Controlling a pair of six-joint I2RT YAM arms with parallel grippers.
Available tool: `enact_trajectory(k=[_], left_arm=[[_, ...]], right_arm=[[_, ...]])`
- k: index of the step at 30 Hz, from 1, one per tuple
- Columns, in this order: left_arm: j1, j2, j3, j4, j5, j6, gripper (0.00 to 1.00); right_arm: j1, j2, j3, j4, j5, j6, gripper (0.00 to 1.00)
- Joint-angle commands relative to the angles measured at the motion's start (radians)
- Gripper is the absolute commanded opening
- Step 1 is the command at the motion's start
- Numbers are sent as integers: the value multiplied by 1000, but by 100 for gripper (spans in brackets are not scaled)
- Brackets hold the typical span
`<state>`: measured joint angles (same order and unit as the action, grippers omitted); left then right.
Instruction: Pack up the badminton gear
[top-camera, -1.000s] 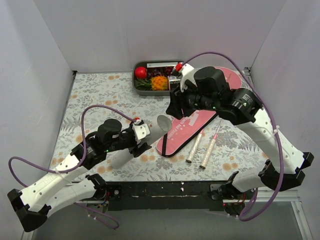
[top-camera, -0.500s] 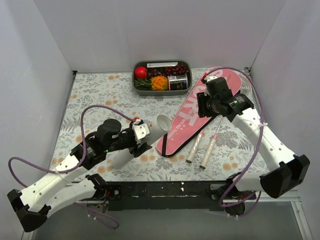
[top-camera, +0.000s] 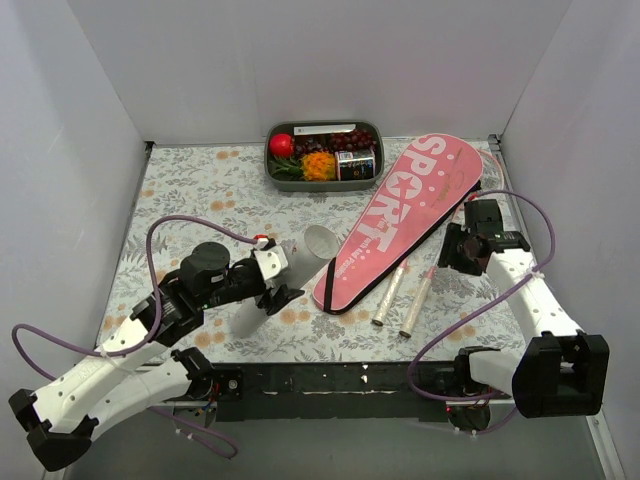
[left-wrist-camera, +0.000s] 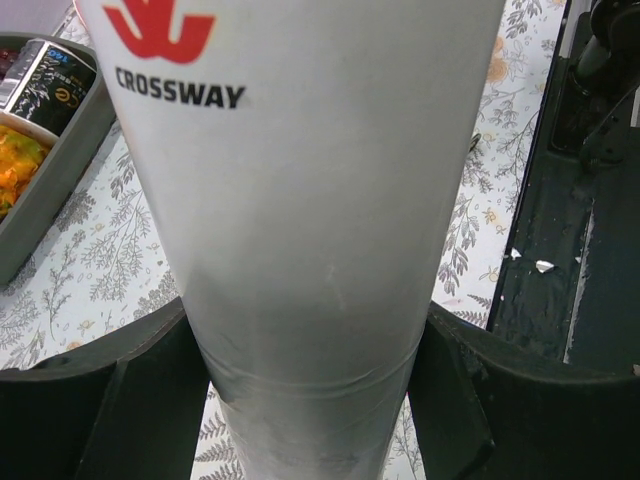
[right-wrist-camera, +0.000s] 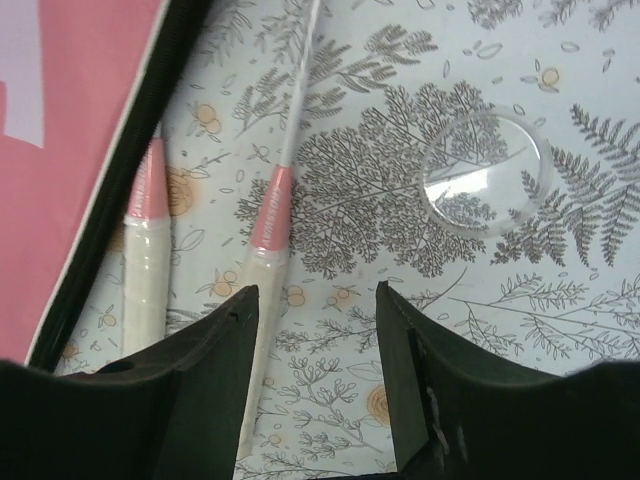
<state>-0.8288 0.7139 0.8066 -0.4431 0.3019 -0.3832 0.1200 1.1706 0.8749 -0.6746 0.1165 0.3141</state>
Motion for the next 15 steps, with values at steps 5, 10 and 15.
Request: enact_trajectory(k=[5,10,15], left_arm=[[-4,-22,-7,64,8,-39,0],[-4,-62,-49,98,12,-43,0],[-6,-94,-63,116,-10,-40,0]], right_arm=[[-144,-62,-74,72,8,69,59],[-195,-57,-125,118,41,117,58],[-214,3,-120,190,15,132,59]])
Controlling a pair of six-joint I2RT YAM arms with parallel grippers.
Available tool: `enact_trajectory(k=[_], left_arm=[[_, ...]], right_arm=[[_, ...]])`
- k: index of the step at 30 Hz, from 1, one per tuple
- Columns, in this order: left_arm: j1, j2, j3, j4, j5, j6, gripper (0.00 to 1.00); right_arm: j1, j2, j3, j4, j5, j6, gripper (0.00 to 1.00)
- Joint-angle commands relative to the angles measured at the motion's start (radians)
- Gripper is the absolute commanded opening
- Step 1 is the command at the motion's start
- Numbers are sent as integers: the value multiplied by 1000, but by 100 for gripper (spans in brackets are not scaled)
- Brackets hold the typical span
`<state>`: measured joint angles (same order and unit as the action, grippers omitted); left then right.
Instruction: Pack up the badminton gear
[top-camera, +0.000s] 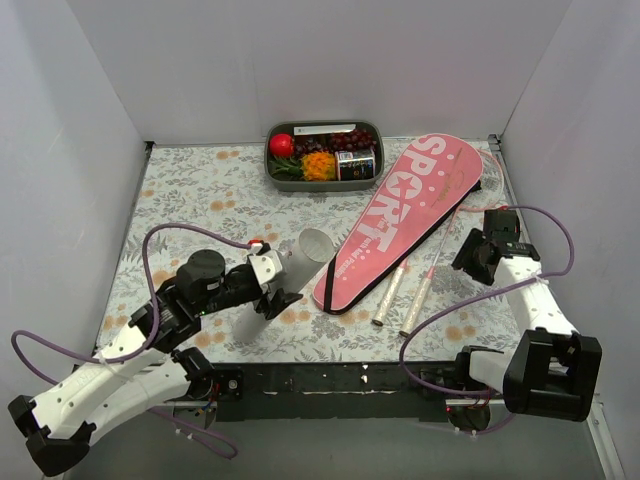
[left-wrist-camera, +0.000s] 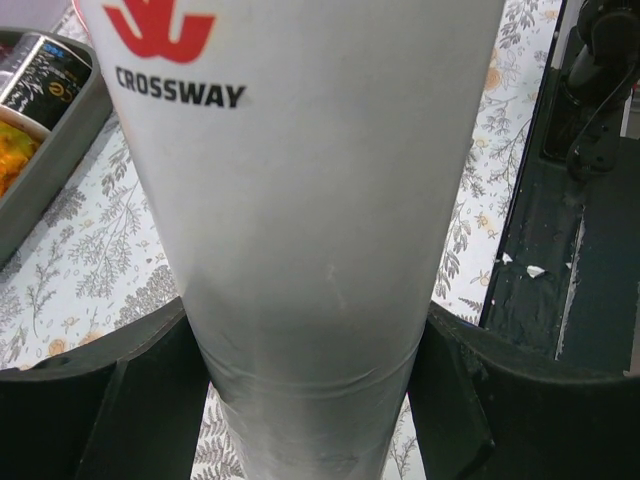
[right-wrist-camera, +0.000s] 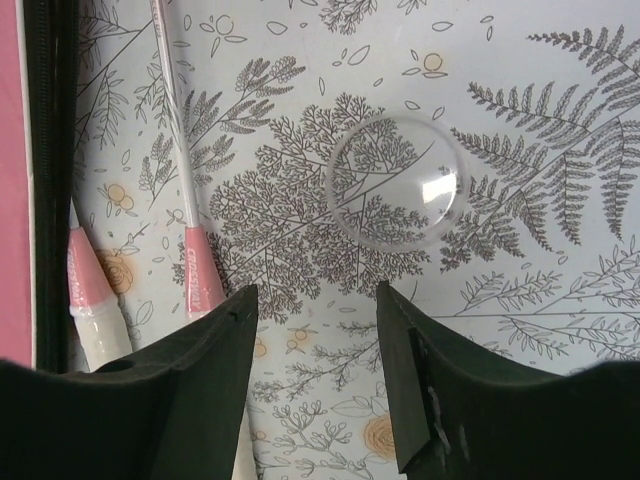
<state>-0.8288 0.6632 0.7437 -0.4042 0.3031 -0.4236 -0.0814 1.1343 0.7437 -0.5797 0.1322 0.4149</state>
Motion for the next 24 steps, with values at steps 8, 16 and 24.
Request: enact_trajectory(k=[8,16,24], left_arm=[[-7,-77,-9,81,-36,-9,0],[-9,-74,-7,82,-33,-7,0],[-9,-76,-20,87,-36,-6,0]], right_arm=[[-41,183,48,138,67,53,54],[-44,283,72,176,86,45,47],[-44,340,71,213,58,47,45]])
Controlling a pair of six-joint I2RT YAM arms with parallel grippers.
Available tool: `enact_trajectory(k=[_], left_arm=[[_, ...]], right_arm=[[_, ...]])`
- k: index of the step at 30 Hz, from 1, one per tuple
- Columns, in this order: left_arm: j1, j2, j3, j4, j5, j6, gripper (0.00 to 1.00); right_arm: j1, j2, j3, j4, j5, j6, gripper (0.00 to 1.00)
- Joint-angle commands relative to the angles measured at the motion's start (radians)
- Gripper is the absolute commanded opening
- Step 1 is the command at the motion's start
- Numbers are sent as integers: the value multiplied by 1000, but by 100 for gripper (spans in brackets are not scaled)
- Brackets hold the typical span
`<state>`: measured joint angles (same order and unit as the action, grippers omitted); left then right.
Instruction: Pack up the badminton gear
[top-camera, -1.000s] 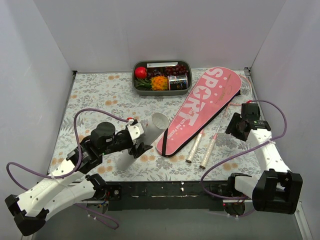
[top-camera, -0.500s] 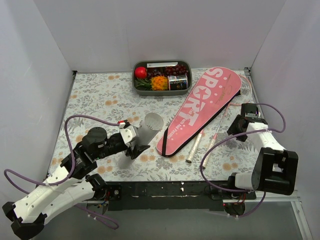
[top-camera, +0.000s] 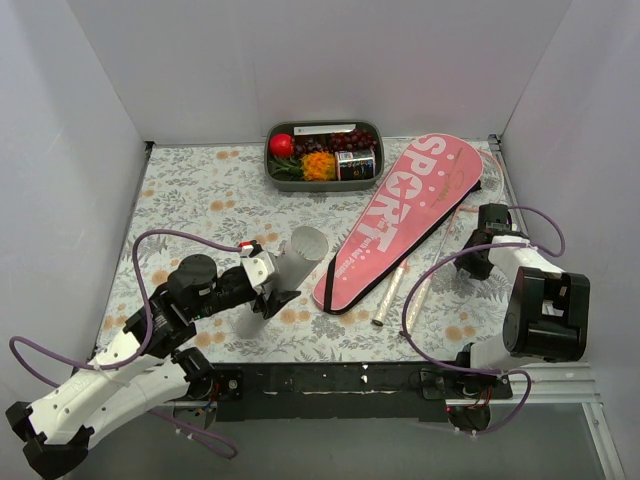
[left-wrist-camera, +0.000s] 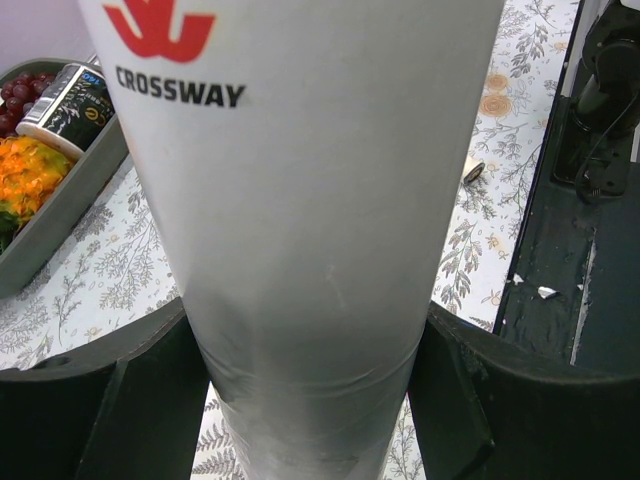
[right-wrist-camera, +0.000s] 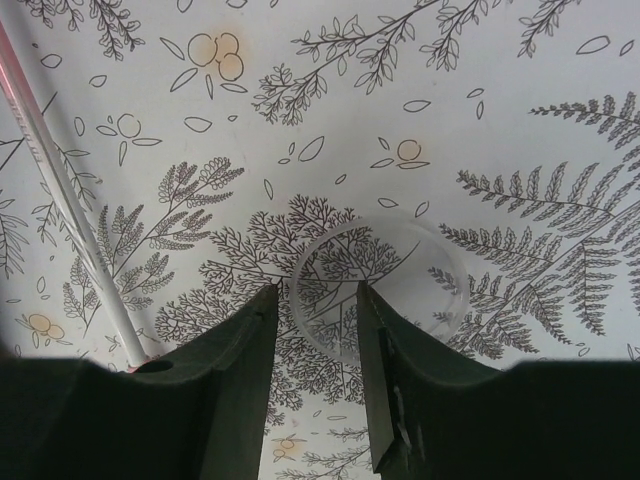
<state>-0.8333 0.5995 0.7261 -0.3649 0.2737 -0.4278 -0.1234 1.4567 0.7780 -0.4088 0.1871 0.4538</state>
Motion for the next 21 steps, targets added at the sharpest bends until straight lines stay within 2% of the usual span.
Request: enact_trajectory(k=[1,12,17,21], left_arm=[[-6,-12,-2,49,-10,0,0],[-7,8,-2,57,-7,3,0],[-7,5,-4,55,-8,4,0],[-9,-1,-10,57,-7,3,0]], right_arm=[[-2,28,37,45,3,6,44],[-2,42,35,53,11,-10,28],[-1,47,32,56,6,-12,17],[-1,36,32,54,8,-14,13]])
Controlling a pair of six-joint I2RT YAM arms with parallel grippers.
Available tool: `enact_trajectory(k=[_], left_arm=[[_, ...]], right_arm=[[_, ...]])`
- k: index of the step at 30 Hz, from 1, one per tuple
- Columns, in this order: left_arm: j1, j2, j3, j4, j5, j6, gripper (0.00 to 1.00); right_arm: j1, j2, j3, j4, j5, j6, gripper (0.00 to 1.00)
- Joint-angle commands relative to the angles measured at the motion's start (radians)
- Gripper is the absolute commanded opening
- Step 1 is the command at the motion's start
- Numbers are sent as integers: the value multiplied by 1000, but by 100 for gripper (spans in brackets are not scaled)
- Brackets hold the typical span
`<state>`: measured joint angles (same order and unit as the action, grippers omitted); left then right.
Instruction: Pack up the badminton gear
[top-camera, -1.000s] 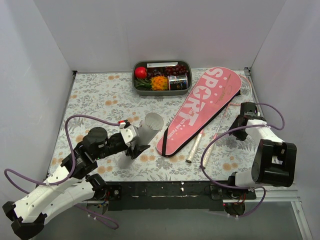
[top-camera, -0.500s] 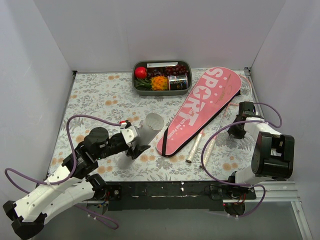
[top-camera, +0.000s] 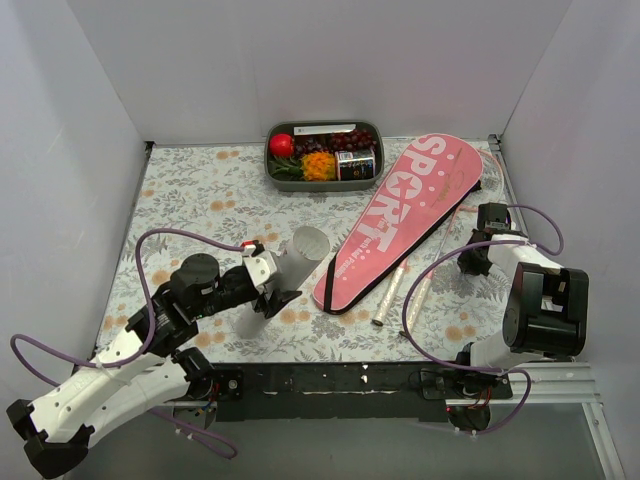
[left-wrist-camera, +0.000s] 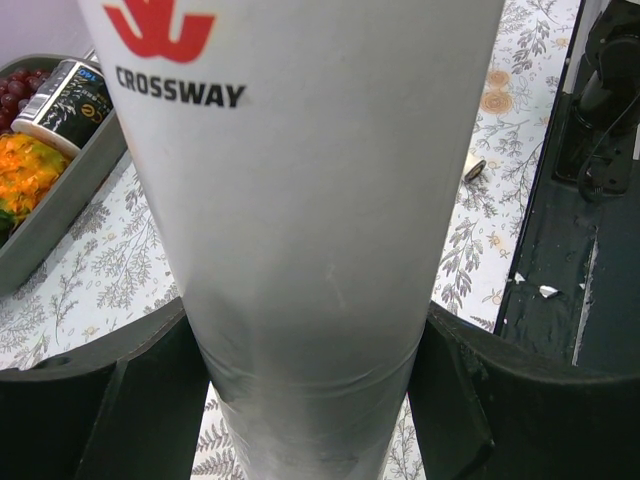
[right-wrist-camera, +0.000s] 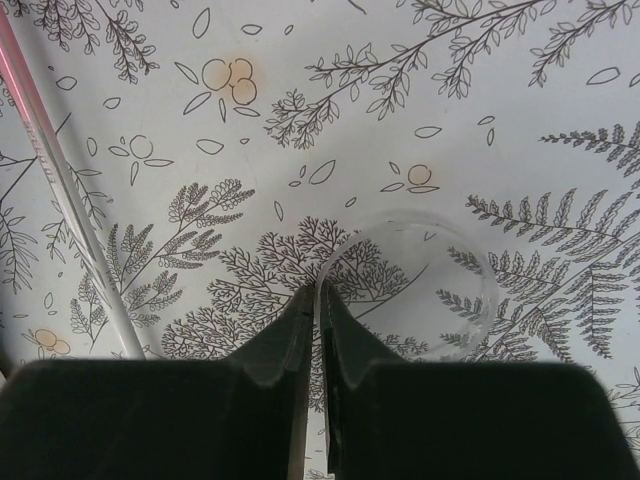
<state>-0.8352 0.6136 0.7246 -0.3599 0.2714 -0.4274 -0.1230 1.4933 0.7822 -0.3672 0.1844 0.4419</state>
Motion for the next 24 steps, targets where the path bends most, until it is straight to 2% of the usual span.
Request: enact_trajectory(k=[1,6,13,16,17,20,24], left_arm=[[-7,-17,-8,52,-6,4,0],[-7,-11,-5,49,-8,4,0],[-5,34,13,33,3,-1,0],[-7,54,24,32,26,-5,0],[-7,60,25,30,38,-5,0],[-7,75,33,32,61,-5,0],[-7,95,30,39,100,6,0]], right_arm=[[-1,-8,28,11,9,-3,12],[12,-57,58,-19,-26,-5,8],[88,-238,130,-96,-102,-35,6],[108,-313,166,-133,-177,-87,7],[112,-330,189,-139,-268,-104,8],[121,-393,236,-165,-412,-150,9],[226,-467,278,-173,-565,-163,9]])
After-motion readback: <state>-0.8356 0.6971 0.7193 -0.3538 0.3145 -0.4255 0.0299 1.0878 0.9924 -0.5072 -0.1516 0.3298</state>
